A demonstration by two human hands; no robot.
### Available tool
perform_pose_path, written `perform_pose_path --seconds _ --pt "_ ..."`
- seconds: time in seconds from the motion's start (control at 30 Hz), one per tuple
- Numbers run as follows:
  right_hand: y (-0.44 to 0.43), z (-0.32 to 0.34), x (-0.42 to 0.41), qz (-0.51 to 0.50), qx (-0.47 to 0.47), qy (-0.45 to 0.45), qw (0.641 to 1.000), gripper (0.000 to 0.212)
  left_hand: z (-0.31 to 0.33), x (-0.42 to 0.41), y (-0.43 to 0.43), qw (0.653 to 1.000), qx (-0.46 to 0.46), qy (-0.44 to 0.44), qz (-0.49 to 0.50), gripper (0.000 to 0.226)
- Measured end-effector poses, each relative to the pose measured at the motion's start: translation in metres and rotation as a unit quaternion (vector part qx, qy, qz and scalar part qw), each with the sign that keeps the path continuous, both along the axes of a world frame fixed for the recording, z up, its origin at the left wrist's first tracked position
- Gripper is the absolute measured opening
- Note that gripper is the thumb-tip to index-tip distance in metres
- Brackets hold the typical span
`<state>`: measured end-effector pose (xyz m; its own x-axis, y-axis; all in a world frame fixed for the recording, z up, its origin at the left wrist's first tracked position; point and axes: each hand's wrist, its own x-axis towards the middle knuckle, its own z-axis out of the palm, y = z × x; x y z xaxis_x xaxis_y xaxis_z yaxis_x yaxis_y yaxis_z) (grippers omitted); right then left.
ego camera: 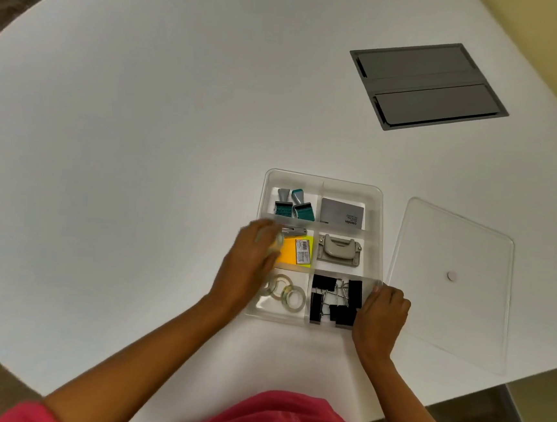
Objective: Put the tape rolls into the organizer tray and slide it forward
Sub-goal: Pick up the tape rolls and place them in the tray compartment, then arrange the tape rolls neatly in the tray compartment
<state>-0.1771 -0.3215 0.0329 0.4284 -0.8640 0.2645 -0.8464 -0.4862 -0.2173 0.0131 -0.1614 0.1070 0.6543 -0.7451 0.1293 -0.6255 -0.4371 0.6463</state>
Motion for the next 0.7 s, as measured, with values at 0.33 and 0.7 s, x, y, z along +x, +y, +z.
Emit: perform_pose_path --seconds 0.33,0.7 --pt "0.0 -0.002 -0.002 0.019 0.051 -0.026 0.998 0.04 -0.028 -0.05 0.003 0.991 0.118 0.06 -0.032 0.042" --pt "0.004 0.006 0.001 0.007 0.092 -0.087 0.992 0.016 -0.027 -0.047 0.019 0.994 0.088 0.057 0.004 0.059"
